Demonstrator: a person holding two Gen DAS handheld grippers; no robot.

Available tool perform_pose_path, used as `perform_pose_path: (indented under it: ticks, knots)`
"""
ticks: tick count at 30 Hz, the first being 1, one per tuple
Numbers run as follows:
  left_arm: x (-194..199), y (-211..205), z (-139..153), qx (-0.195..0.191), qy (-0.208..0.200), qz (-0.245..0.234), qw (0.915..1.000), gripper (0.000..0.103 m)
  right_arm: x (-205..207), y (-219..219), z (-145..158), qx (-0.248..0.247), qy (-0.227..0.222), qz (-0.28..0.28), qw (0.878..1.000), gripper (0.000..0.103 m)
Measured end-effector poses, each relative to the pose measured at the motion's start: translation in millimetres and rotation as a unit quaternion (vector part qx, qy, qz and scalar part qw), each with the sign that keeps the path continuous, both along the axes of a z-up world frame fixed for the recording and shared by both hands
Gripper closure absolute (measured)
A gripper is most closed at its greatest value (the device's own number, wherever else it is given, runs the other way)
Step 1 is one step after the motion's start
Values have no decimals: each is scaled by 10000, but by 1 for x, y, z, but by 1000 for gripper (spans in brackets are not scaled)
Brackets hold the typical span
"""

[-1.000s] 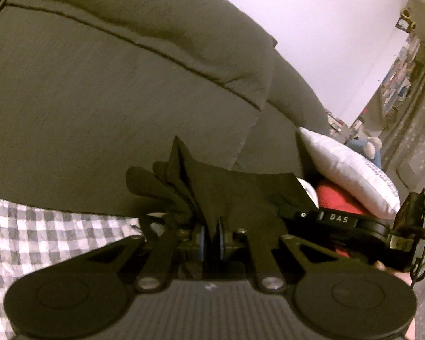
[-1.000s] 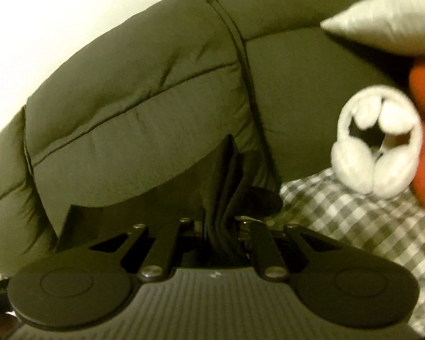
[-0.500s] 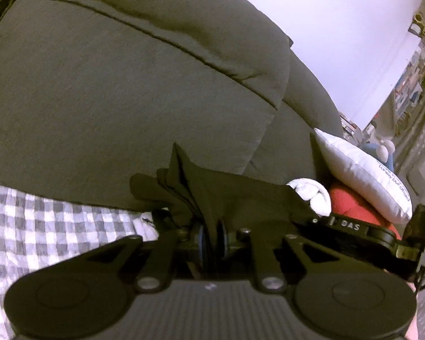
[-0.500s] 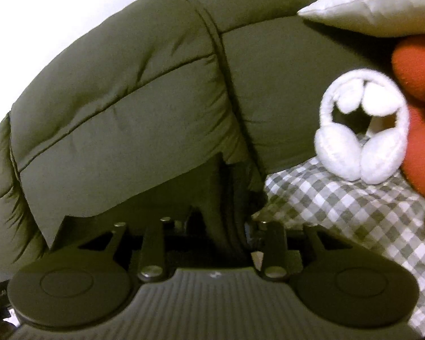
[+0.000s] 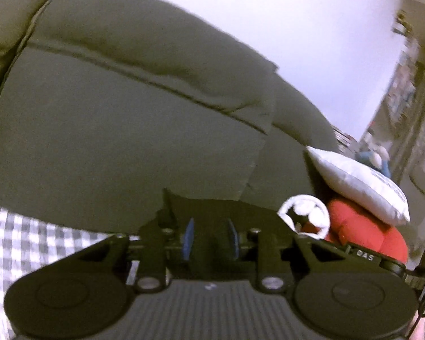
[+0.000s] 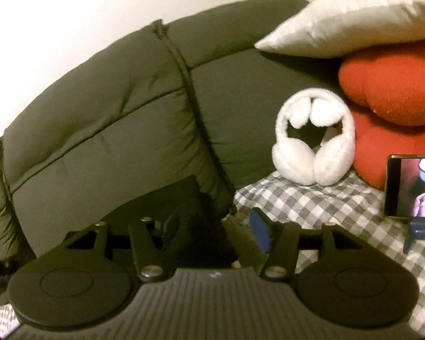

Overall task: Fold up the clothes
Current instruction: 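Lower the black garment onto the stack of folded clothes with both grippers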

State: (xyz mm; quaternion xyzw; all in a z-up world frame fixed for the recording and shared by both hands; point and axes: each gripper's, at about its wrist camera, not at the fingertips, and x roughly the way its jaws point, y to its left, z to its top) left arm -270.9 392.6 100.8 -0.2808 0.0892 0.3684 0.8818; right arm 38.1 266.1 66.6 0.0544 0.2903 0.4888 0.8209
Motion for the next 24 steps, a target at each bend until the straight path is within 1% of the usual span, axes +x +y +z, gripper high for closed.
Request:
perform_pose_path:
  ticks: [4,7,10,13,15,18,21,24]
  knots:
    - [21,-10,-5,76,178,-238,9995,74,-27,-1,7,59,-358,218,9991,44]
    - [35,-14,-15,101,400,-296,9987,74,-45,1,9,43,-601,467,9971,44]
    - [40,-15,-28,96,629,-293,9975,70,-59,6,6,-111,-743,751,9943,44]
    - [33,-13,-33,10,613,-315,9976,68,-75,13,1,-360,-1011,880,9903,44]
    - [28,-13,-33,-43,583,-359,9976,68,-83,18,-1,-476,-1160,858,9884,44]
    - [20,-17,-29,-23,559,-443,9975,68,-91,21,-2,-591,-1310,735,9869,42]
    - [15,-15,-31,-99,532,-523,9972,68,-97,17,0,-641,-1355,671,9864,42]
    - [8,-13,-35,-261,450,-522,9973,68,-103,9,3,-654,-1365,656,9863,42]
